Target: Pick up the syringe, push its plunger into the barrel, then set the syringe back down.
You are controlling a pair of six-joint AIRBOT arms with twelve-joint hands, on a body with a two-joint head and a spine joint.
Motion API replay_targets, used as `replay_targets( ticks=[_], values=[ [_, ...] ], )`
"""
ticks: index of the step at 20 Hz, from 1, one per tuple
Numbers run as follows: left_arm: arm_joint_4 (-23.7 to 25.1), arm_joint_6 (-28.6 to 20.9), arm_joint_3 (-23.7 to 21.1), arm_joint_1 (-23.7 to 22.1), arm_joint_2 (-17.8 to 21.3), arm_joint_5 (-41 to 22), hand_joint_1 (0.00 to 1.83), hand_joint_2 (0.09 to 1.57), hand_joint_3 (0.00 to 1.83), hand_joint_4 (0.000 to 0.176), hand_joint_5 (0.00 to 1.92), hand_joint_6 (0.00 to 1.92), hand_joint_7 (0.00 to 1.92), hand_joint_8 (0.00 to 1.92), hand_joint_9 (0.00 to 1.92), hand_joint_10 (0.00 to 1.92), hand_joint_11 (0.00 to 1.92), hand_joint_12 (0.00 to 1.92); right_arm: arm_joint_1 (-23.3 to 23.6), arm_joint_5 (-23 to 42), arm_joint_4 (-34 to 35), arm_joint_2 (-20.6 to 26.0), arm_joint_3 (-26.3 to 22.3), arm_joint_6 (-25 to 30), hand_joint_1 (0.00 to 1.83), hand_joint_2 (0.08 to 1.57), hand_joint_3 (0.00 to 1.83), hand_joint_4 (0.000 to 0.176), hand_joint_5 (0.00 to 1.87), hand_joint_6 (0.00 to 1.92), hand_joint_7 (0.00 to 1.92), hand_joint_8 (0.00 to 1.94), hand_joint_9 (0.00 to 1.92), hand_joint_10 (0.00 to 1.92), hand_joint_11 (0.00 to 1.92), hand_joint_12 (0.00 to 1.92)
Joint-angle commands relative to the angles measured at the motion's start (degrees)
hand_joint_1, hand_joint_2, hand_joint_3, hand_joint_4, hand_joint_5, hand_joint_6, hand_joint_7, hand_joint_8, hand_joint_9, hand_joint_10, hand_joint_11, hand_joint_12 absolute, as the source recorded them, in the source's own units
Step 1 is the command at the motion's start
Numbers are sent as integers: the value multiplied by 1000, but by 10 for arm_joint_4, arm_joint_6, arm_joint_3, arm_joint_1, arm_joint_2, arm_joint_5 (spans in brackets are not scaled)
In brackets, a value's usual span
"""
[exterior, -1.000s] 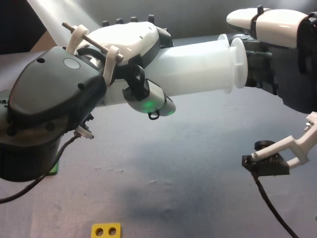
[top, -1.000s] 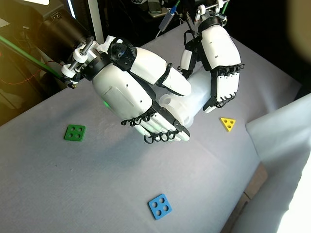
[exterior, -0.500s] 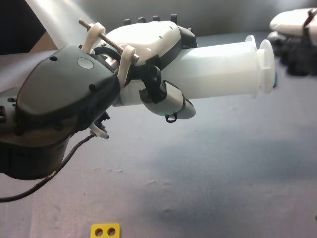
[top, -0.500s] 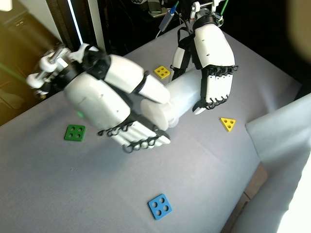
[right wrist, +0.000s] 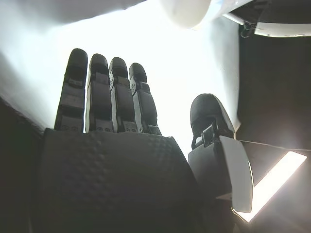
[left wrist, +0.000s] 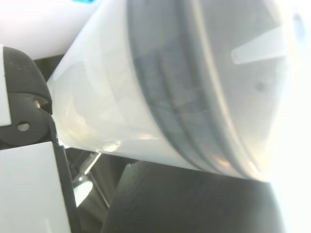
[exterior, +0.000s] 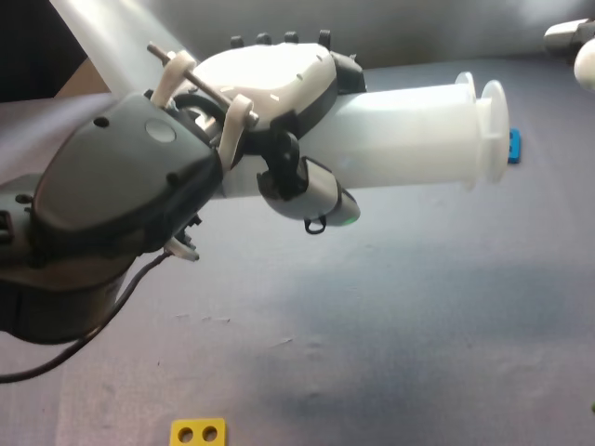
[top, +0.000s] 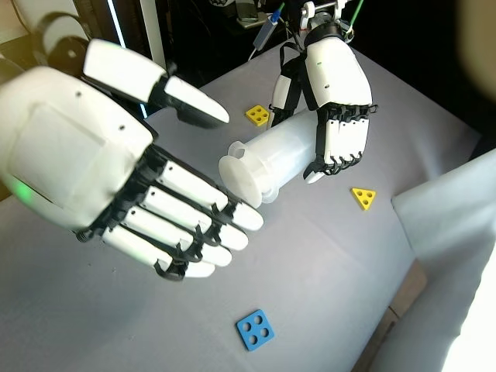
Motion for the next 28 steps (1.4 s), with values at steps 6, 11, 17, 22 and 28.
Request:
replay_targets(
  ticks=[6, 11, 17, 22, 28],
  values=[
    [98, -47, 1, 45, -11, -30, 1327, 1262, 0, 0, 752, 1088, 658, 1615, 615, 1659, 544, 1498, 76, 85, -106, 29, 8, -45, 0, 1309, 1, 0, 258, 3, 234, 2, 186, 4, 0, 470],
    [145, -71, 1, 89, -33, -46, 1326, 1265, 0, 0, 732, 1092, 663, 1624, 614, 1654, 533, 1486, 130, 175, 1, 35, 46, -279, 0, 1305, 0, 0, 263, 1, 226, 1, 176, 0, 0, 435],
    [196, -111, 6, 139, -48, -62, 1322, 1275, 1, 0, 691, 1125, 657, 1638, 606, 1675, 515, 1495, 141, 349, 203, 35, 38, -653, 0, 1301, 0, 0, 258, 1, 212, 1, 168, 0, 0, 436],
    [217, -131, 16, 159, -58, -67, 1324, 1272, 0, 0, 707, 1111, 660, 1634, 605, 1667, 523, 1483, 133, 259, 218, 36, 5, -621, 0, 1295, 0, 0, 244, 0, 204, 0, 159, 0, 0, 429],
    [218, -133, 19, 159, -60, -67, 1320, 1284, 1, 0, 655, 1158, 652, 1648, 606, 1682, 515, 1494, 127, 242, 218, 36, -4, -601, 0, 1296, 0, 0, 258, 2, 206, 2, 158, 3, 0, 447]
  ],
)
